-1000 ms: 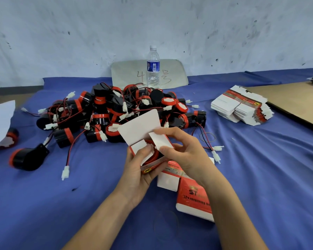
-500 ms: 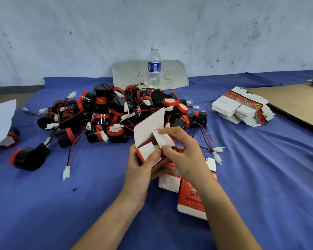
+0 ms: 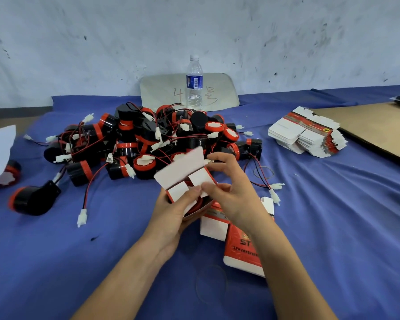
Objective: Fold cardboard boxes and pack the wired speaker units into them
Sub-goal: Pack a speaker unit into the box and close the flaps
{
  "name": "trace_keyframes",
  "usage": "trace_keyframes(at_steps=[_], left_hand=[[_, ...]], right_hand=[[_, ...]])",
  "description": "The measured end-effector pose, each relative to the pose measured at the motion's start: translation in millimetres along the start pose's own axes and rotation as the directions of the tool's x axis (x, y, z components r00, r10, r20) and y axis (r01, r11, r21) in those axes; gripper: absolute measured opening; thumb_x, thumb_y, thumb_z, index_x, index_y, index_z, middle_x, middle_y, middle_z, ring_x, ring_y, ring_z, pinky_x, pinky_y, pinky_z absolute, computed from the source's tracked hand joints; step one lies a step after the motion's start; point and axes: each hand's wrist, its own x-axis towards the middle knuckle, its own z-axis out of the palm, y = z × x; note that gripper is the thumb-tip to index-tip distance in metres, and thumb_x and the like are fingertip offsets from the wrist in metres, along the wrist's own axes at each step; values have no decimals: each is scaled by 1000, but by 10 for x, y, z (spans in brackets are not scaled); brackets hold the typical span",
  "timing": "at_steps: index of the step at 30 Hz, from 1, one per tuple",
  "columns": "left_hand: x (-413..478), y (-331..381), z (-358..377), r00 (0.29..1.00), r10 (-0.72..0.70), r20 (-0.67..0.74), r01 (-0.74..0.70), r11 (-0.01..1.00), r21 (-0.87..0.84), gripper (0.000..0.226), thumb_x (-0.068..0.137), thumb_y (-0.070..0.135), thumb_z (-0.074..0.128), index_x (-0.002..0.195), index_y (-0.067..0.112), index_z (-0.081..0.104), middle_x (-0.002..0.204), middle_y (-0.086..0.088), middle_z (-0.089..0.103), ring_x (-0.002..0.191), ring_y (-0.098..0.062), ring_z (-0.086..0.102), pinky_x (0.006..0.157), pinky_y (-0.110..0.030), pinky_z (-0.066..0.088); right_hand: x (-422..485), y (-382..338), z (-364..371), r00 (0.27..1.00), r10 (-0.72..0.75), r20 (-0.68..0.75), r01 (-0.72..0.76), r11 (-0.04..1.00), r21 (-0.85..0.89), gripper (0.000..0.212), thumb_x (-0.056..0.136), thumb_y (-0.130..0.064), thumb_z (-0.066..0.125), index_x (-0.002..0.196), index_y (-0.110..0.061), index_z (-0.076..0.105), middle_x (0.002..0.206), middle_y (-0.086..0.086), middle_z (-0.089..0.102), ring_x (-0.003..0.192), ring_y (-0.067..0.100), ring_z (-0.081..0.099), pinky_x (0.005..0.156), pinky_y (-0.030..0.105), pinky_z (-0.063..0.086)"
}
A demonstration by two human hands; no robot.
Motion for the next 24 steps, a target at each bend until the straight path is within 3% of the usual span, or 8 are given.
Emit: trace_keyframes(at_steps=[3,7,10,14,17,19,21,24], left_hand=[[20,48,-42,999,43,18,-45,992,115,75,61,38,79,130,24,53,116,-2,69,107,-22,67,90,-46,55],[52,25,-62,996,91,-8,-89,980,177,68,68,28,79,129,30,51,116,-1,68,104,-17,68,87,-41,57],[46,2,-53,997,76,2,-75,979,188,61,75,24,78,129,30,51,118,-1,67,105,-19,67,87,-45,56],[21,19,-57,998,28,53,-36,988,151,71,69,39,85,130,25,52,119,-1,68,106,-20,67,86,-45,57],[18,4,-56,997,-5,83,-8,987,159,55,77,29,78,127,20,55,114,-5,70,105,-24,67,91,-50,54],[21,-13,-50,996,-43,84,33,993,117,53,76,22,73,126,20,56,109,-6,72,101,-26,69,87,-48,56],[23,-13,-44,989,-59,138,46,994,98,50,74,25,73,122,25,60,107,-6,73,97,-26,70,76,-41,59],[17,22,-57,977,-31,213,4,992,124,23,76,32,78,98,37,72,100,-2,74,90,-22,72,66,-28,57]], right_hand=[[-4,-48,-56,993,-83,84,87,995,-44,45,89,-18,61,127,-40,50,114,-22,58,112,0,54,83,9,45],[-20,-170,-34,984,-156,80,140,974,180,21,85,-36,60,96,-19,69,103,-2,70,100,11,64,82,21,50],[0,-169,-40,982,-172,80,163,981,108,11,87,-24,62,90,-18,71,97,-2,71,96,10,65,83,22,51],[21,-129,-89,973,-121,199,115,993,40,20,87,-17,64,102,-29,71,104,-10,69,105,14,62,92,37,52],[59,-71,-68,987,-131,95,140,986,-95,24,88,-8,66,98,-28,72,98,-8,71,98,13,64,90,40,52],[67,-61,-85,988,-148,46,154,973,-169,26,90,-6,63,93,-29,73,90,-5,72,91,15,64,84,35,52],[38,-69,-132,982,-147,120,159,982,-106,26,88,-11,64,97,-34,72,94,-6,71,93,14,64,83,26,53],[-12,-97,-155,960,-107,257,109,994,5,30,80,-28,71,110,-26,67,107,-3,69,102,18,64,85,32,55]])
